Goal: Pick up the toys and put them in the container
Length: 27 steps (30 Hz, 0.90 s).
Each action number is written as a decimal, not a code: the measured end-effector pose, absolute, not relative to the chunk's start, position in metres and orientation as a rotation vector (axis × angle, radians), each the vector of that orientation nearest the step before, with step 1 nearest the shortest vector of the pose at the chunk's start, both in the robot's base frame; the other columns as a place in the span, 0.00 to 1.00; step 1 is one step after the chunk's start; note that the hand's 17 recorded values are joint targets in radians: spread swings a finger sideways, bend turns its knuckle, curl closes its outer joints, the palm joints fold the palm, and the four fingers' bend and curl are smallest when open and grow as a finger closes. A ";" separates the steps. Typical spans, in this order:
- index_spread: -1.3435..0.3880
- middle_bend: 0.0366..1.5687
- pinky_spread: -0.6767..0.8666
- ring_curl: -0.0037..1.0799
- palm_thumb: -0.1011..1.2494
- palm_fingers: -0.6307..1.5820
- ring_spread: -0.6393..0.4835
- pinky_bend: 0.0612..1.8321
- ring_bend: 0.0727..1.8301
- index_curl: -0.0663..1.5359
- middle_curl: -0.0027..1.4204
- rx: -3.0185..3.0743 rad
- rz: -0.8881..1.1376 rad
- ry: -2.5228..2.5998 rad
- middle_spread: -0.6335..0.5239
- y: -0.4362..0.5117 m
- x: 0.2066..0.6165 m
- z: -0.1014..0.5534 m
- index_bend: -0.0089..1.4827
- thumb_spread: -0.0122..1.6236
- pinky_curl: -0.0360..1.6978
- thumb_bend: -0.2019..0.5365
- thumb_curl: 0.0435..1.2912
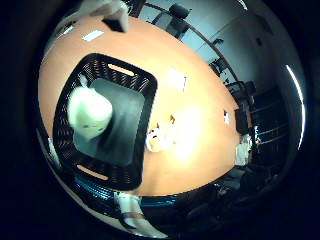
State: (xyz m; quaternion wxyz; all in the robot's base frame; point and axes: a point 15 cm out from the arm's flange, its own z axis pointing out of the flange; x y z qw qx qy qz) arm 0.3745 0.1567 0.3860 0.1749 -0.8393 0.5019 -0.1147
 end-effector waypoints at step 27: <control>0.53 0.15 0.72 0.19 0.44 0.38 0.70 0.19 0.19 0.22 0.23 -2.583 -0.421 1.776 0.50 -0.056 0.361 0.427 0.12 0.62 0.21 0.24 0.20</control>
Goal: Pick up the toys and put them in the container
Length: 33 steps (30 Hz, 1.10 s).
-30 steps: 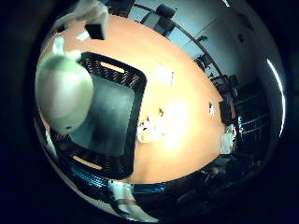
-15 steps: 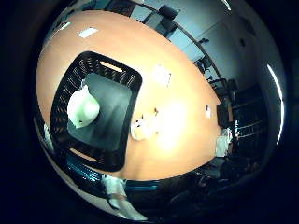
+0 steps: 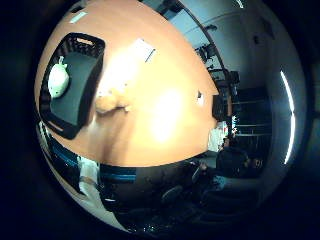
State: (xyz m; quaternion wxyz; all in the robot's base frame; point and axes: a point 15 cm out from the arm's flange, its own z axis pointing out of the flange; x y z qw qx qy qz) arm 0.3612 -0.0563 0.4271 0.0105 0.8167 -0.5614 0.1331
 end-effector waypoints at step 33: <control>0.54 0.11 0.70 0.21 0.55 0.38 0.71 0.13 0.11 0.22 0.24 2.435 0.278 -1.708 0.52 -0.185 0.397 0.278 0.11 0.61 0.19 0.24 0.22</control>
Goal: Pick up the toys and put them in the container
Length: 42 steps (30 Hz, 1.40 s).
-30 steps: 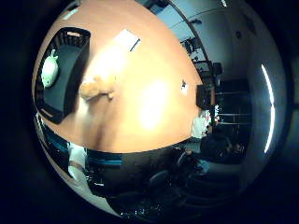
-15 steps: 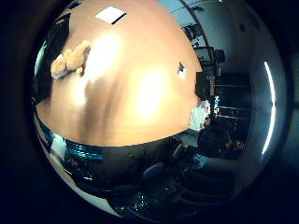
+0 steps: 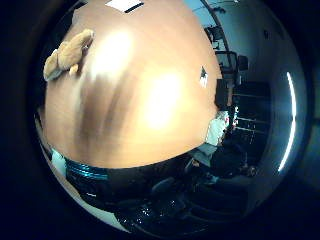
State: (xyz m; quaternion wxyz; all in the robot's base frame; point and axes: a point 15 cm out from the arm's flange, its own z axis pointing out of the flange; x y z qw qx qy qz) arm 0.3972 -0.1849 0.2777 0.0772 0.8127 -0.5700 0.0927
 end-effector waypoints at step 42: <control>0.52 0.21 0.66 0.26 0.61 0.54 0.43 0.07 0.18 0.22 0.28 2.488 0.180 -1.448 0.33 -0.118 0.452 0.170 0.13 0.60 0.17 0.24 0.23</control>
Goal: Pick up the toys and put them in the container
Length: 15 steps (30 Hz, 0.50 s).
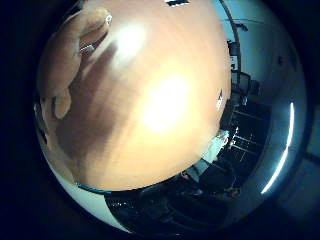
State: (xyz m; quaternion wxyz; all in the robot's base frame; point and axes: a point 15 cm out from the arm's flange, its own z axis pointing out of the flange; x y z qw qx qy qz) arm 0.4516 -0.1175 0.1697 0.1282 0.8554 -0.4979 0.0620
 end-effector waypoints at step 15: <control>0.56 0.69 0.15 0.53 0.80 0.85 0.32 0.49 0.59 0.47 0.49 2.424 0.127 -1.351 0.37 -0.140 0.433 0.200 0.55 0.57 0.31 0.26 0.32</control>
